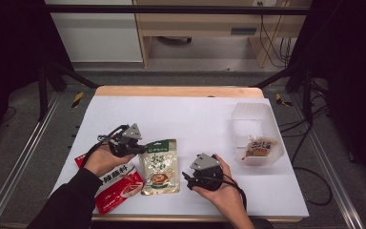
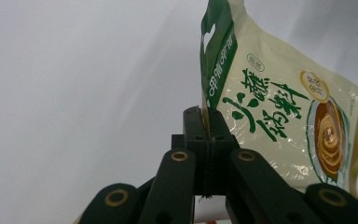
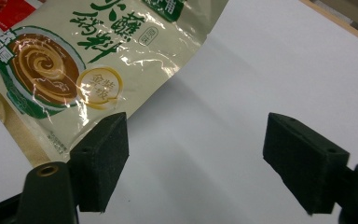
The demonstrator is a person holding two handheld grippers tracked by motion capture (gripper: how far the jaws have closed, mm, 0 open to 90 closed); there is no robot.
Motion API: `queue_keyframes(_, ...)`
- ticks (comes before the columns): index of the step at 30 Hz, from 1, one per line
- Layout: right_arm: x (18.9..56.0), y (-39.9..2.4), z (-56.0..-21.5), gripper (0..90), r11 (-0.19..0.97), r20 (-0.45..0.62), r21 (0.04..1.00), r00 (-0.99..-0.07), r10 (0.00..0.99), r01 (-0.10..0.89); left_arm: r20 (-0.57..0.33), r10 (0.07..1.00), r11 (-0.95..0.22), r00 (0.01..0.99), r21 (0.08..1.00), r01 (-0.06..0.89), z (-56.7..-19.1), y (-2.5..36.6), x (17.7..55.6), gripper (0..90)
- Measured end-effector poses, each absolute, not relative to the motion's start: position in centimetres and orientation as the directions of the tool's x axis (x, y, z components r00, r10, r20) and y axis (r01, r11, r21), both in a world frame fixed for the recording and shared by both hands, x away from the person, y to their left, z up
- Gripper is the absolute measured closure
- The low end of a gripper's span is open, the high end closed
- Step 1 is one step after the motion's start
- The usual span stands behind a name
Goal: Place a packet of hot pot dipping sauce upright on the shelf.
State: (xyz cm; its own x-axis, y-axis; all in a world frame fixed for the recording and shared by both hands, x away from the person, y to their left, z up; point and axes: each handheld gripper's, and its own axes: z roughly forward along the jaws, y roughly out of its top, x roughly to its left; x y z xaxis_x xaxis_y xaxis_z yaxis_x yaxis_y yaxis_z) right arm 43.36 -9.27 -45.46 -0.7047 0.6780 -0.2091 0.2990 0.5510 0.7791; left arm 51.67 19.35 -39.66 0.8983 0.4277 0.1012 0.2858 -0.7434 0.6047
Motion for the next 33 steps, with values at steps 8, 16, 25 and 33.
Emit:
queue_keyframes(8, 43.6, -9.5, -43.9, 20.3, 0.547, -0.231, 0.788, -0.687, 0.689, 0.284, 0.151, 0.396, -0.759, 0.906, 0.609, 0.23, -36.8, 18.1, 51.2, 90.0)
queue_keyframes(16, 44.0, -9.4, -40.2, 13.6, 0.654, -0.29, 0.707, -0.732, 0.616, 0.27, 0.188, 0.375, -0.766, 0.908, 0.614, 0.19, -34.9, 17.1, 50.2, 90.0)
queue_keyframes(25, 45.6, -9.4, -35.1, 20.7, 0.768, -0.343, 0.605, -0.801, 0.491, 0.211, 0.21, 0.35, -0.775, 0.913, 0.612, 0.156, -33.8, 16.8, 50.1, 90.0)
queue_keyframes(33, 47.4, -9.0, -33.3, 26.2, 0.803, -0.31, 0.563, -0.85, 0.425, 0.197, 0.23, 0.341, -0.767, 0.912, 0.629, 0.128, -32.9, 16.4, 50.7, 90.0)
